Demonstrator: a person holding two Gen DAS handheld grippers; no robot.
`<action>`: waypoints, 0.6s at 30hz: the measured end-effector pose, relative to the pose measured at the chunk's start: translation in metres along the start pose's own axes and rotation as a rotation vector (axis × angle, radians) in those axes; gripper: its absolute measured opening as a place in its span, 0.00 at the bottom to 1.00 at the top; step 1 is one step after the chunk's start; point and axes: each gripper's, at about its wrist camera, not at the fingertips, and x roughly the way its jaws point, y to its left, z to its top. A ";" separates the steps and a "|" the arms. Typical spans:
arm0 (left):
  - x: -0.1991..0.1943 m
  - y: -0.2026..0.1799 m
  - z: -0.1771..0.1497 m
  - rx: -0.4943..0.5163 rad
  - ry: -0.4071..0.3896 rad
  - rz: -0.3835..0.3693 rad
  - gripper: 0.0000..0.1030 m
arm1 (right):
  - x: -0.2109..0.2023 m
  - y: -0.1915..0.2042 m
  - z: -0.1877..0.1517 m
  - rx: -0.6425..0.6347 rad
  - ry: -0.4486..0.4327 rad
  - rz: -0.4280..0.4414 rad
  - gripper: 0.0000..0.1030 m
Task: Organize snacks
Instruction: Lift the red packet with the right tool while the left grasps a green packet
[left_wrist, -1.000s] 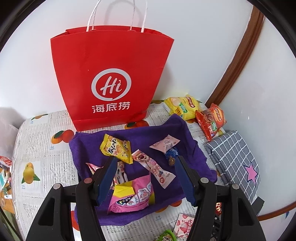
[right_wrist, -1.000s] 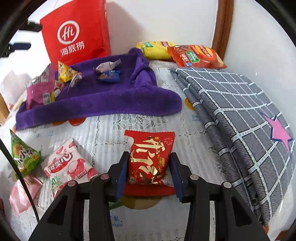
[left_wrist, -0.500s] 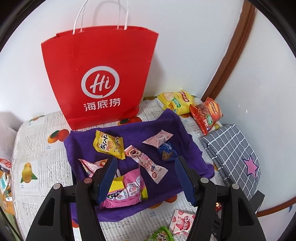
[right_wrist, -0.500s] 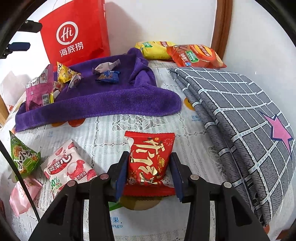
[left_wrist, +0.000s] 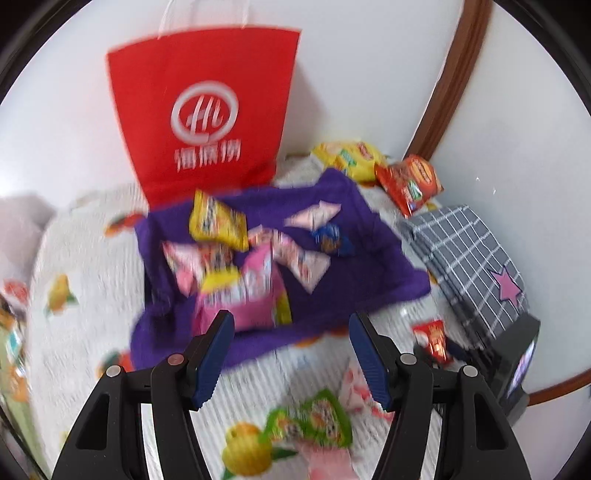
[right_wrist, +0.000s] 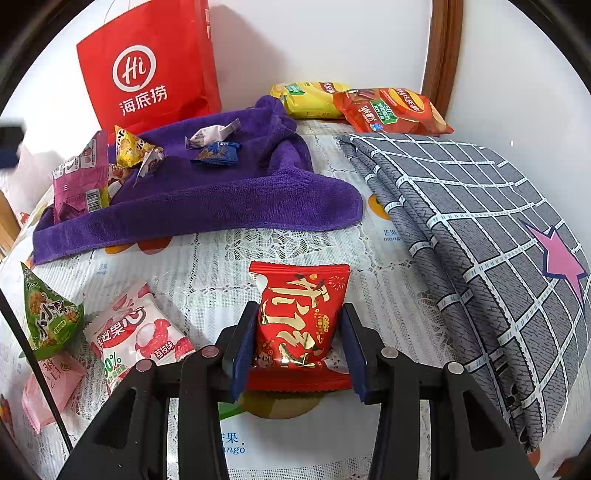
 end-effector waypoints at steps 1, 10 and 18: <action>0.001 0.004 -0.007 -0.019 0.012 -0.021 0.61 | 0.000 -0.001 0.000 0.001 0.000 0.001 0.42; 0.017 0.018 -0.060 -0.109 0.054 -0.083 0.61 | 0.000 0.000 0.000 0.002 0.000 0.003 0.42; 0.045 0.010 -0.084 -0.102 0.103 -0.069 0.61 | 0.000 -0.001 0.000 0.002 0.000 0.003 0.42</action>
